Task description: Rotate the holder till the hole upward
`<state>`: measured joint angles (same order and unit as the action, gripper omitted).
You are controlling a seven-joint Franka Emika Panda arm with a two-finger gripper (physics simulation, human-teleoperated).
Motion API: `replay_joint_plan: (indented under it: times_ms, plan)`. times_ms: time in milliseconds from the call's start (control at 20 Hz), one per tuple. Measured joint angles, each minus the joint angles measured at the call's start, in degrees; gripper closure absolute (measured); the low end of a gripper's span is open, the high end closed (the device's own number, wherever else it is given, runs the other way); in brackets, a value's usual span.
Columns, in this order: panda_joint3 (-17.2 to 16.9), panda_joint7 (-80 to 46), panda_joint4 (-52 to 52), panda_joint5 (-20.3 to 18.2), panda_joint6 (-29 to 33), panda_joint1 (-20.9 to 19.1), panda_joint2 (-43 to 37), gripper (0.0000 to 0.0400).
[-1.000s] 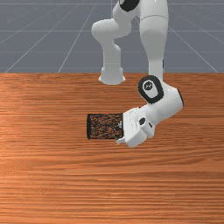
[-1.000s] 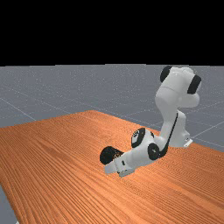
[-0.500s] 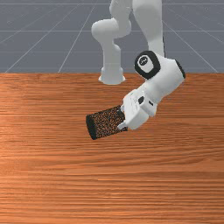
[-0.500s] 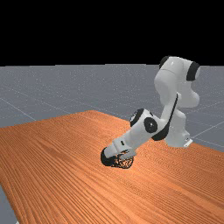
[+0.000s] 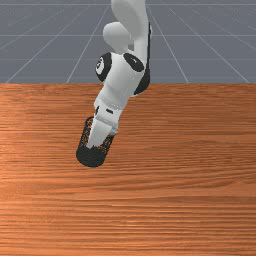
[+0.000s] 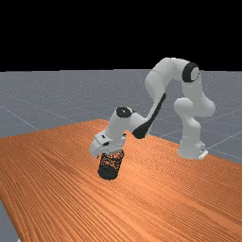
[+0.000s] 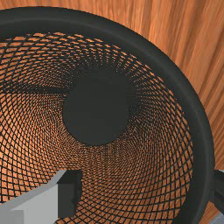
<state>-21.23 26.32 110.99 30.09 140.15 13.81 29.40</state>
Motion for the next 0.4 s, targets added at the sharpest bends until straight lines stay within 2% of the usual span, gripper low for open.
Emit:
replay_joint_plan:
  times_ms: [50,150,200,250,400]
  plan:
    - [-7.7,-8.9,1.7,14.8,4.0,5.2,0.6,0.0000]
    - [-8.4,-6.8,1.7,15.8,7.0,3.0,1.0,0.0000]
    - [-6.7,-6.2,0.1,10.2,3.2,1.3,1.3,0.0000]
    - [-3.9,-1.4,-0.1,5.5,3.8,-1.7,0.6,0.0000]
    - [-4.5,-1.5,-0.1,6.1,4.1,-1.9,0.5,0.0000]
